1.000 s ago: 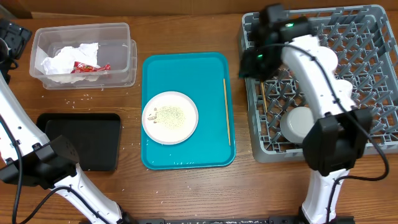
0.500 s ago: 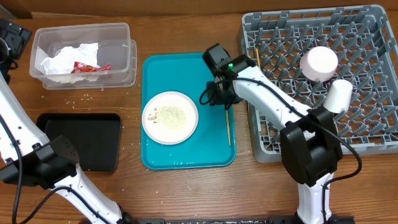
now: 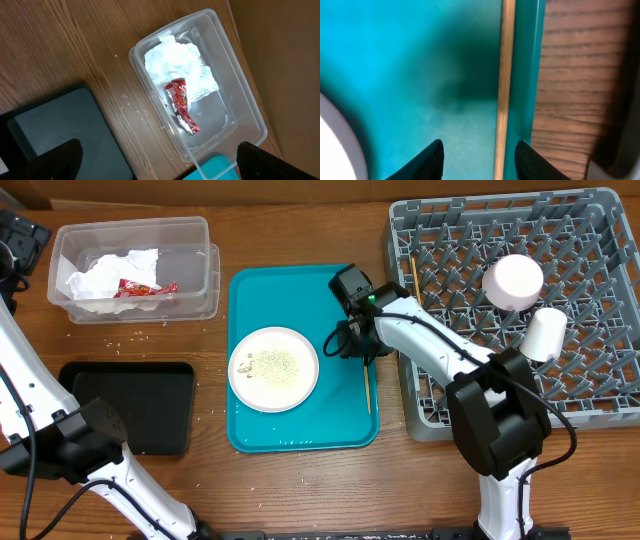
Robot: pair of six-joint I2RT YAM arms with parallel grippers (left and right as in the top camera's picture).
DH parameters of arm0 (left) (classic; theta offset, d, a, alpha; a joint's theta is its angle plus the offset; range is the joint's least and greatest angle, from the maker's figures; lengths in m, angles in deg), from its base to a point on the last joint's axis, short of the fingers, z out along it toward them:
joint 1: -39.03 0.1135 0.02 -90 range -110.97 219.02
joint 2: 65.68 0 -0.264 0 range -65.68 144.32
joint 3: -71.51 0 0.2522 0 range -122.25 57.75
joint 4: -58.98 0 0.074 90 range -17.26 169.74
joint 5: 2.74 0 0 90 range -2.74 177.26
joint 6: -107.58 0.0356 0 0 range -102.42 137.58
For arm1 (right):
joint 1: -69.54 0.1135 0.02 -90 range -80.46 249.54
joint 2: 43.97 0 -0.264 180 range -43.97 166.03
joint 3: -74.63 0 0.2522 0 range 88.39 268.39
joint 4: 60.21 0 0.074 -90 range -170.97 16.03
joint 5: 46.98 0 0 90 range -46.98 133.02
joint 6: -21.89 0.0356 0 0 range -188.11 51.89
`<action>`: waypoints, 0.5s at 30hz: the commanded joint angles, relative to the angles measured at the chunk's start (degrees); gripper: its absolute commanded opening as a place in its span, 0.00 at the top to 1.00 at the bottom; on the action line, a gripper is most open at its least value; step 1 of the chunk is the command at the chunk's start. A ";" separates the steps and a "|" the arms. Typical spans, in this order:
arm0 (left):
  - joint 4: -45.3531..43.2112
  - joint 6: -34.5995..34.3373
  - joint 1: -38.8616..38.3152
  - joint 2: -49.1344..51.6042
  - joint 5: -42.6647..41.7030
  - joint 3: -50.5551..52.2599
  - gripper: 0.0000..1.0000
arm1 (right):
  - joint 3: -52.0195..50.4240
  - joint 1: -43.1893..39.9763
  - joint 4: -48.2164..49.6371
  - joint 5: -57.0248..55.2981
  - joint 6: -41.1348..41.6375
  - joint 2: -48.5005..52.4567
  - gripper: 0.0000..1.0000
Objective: Sort waste into correct bins and load items into the dishwasher
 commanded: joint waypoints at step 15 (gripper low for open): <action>-0.09 1.09 -0.46 0.33 0.59 0.00 0.00 | -5.97 0.15 2.34 3.02 1.79 -0.70 0.96</action>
